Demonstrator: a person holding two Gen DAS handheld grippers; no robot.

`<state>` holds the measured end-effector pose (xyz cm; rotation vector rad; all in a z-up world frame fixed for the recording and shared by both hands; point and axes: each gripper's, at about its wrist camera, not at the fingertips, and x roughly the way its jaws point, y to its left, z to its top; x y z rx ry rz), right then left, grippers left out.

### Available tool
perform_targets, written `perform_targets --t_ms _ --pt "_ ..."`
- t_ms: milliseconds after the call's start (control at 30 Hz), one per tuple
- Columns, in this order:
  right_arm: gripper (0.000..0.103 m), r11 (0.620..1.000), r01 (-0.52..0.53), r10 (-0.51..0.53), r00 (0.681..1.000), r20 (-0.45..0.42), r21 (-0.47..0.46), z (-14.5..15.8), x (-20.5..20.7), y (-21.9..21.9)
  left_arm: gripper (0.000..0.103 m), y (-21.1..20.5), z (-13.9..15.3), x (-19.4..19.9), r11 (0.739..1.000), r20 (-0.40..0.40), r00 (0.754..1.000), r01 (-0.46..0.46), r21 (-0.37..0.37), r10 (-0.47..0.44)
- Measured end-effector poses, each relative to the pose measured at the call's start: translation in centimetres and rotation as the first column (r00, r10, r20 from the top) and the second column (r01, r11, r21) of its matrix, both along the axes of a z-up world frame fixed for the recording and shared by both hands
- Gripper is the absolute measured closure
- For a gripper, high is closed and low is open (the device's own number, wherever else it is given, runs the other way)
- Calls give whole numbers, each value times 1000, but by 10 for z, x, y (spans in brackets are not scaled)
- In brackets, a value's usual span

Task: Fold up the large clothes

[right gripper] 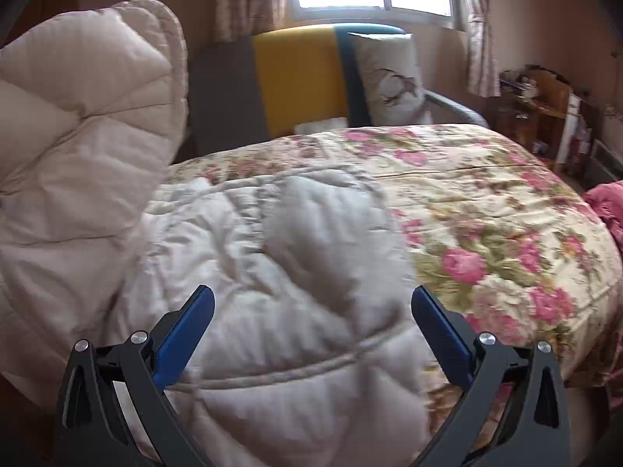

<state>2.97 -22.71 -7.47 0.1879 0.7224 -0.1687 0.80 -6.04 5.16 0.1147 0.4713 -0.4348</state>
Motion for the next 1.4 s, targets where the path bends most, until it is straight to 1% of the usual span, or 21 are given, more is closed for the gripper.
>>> perform_targets --t_ms 67,100,133,233,400,600,667,700,733,800,867,933,1033,1067,1100,1133,1167,1233,1300,1367,1400 --pt "2 1000 8 -6 995 -101 15 -22 13 -14 78 -15 -3 -1 999 13 1000 27 26 -27" --pt "2 999 -23 30 987 -159 47 -37 22 -17 78 -24 -6 -2 998 23 999 42 49 -43" --pt "2 995 -33 49 986 -161 95 -46 25 -21 78 -32 -8 -2 996 31 998 55 68 -57" --pt "2 976 -9 41 989 -144 217 -55 24 -35 78 -57 -22 -3 986 48 993 105 131 -112" --pt "2 972 -22 49 992 -112 233 -46 16 -47 72 -95 -55 -5 956 64 981 161 246 -182" --pt "2 932 105 -94 994 -48 348 -19 -26 -99 61 -126 -94 -25 899 103 956 218 379 -275" --pt "7 917 122 -125 992 -16 380 -1 -33 -113 57 -131 -105 -30 888 119 952 214 406 -283" --pt "16 909 96 -110 994 13 406 10 -34 -116 54 -133 -109 -32 884 125 950 211 418 -286" --pt "20 901 56 -81 996 41 430 21 -31 -117 53 -135 -114 -34 877 133 947 209 434 -291" --pt "21 884 -54 11 996 93 464 42 -21 -113 49 -137 -122 -38 865 151 942 202 460 -300" --pt "22 876 -167 117 984 137 453 65 -5 -98 48 -137 -129 -43 852 166 936 198 484 -311" --pt "23 861 -267 232 963 133 433 77 18 -76 48 -134 -133 -46 846 177 932 192 497 -316" --pt "26 844 -347 350 934 70 409 79 54 -41 48 -138 -134 -46 847 175 931 200 493 -321" --pt "28 835 -365 381 923 47 412 78 63 -31 43 -136 -133 -46 847 167 929 213 486 -329" --pt "34 824 -379 410 912 19 420 72 73 -23 37 -134 -131 -47 847 159 925 233 478 -344" --pt "50 823 -386 430 903 -11 417 68 82 -14 34 -131 -127 -49 845 155 920 252 471 -361" --pt "59 833 -385 432 901 -33 398 64 86 -9 26 -127 -124 -50 843 151 911 278 461 -384" --pt "71 835 -397 439 898 -27 382 62 88 -5 24 -110 -114 -51 839 122 891 355 413 -437" --pt "77 834 -385 421 907 -4 395 61 83 -10 24 -85 -99 -48 848 74 879 429 312 -472" --pt "84 837 -364 393 919 15 408 59 75 -23 24 -46 -75 -41 874 37 879 467 133 -475" --pt "87 838 -354 380 925 22 414 59 70 -27 24 -25 -63 -34 891 27 891 452 41 -454"
